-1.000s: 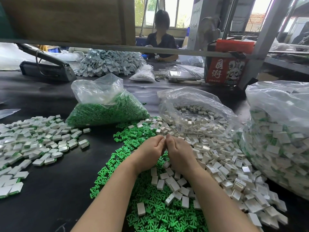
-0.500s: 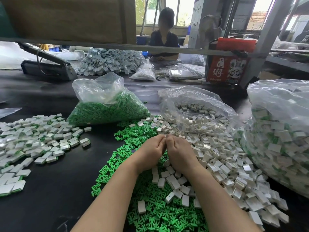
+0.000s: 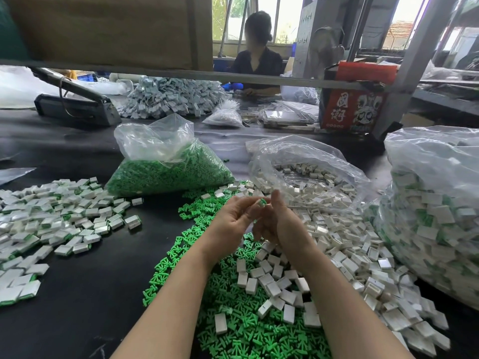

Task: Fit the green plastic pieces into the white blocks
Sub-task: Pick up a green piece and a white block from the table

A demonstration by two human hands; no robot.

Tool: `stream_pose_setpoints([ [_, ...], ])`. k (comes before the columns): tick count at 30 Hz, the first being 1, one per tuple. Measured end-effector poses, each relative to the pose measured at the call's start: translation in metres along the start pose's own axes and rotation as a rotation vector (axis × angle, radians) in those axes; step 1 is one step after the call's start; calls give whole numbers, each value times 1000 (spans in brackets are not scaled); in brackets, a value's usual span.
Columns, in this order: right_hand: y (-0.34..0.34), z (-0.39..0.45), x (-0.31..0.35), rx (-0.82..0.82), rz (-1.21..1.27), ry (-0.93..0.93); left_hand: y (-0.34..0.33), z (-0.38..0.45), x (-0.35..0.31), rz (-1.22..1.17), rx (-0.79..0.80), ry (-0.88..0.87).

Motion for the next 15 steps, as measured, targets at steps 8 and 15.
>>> stream_pose_setpoints([
  [8, -1, -2, 4, 7, 141, -41, -3, 1, -8, -36, -82, -102],
  [15, 0, -3, 4, 53, 154, -52, -2, 0, -12, -59, -152, -112],
])
Point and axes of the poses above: each hand's wrist, its own z-axis towards the middle knuckle, its own y-axis out of the back of the hand, x = y × z, the point moved 2 cm from there along z, towards the middle knuckle, and after that the axes turned 12 degrees about -x, right-handed, at the moved point
